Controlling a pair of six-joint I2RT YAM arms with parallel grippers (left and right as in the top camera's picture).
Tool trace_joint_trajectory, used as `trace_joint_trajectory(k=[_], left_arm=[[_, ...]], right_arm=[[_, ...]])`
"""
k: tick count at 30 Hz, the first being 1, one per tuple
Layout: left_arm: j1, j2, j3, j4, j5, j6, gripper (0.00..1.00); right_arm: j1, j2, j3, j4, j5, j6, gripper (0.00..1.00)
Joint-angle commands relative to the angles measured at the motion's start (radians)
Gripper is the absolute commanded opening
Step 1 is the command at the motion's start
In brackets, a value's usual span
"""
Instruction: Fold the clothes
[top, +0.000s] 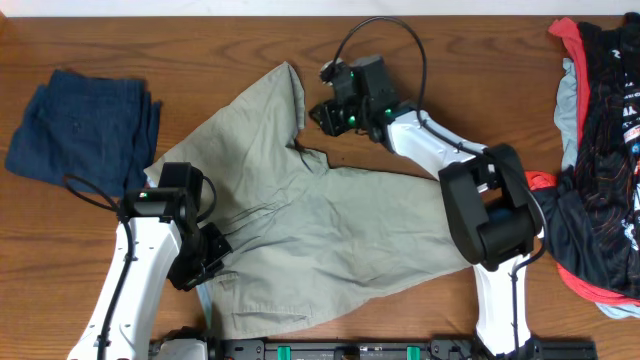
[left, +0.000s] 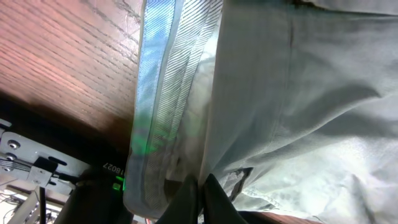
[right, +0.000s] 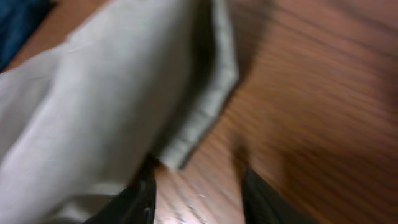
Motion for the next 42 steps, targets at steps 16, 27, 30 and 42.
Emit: trace_joint_trajectory(k=[16,27,30,42], left_arm=[[0.004,-0.007,0.002,0.019,-0.015,-0.016,0.06],[0.004,-0.007,0.002,0.020,-0.015,-0.016,0.06],[0.004,-0.007,0.002,0.020,-0.015,-0.016,0.06],[0.004,-0.007,0.002,0.021,-0.015,-0.016,0.06]], right_arm=[[0.104,0.110,0.015,0.035,0.060,0.004,0.63],[0.140,0.117,0.015,0.074,0.161,0.004,0.44],[0.149,0.129,0.015,0.088,0.162,0.010,0.41],[0.140,0.139,0.015,0.089,0.384,0.056,0.01]])
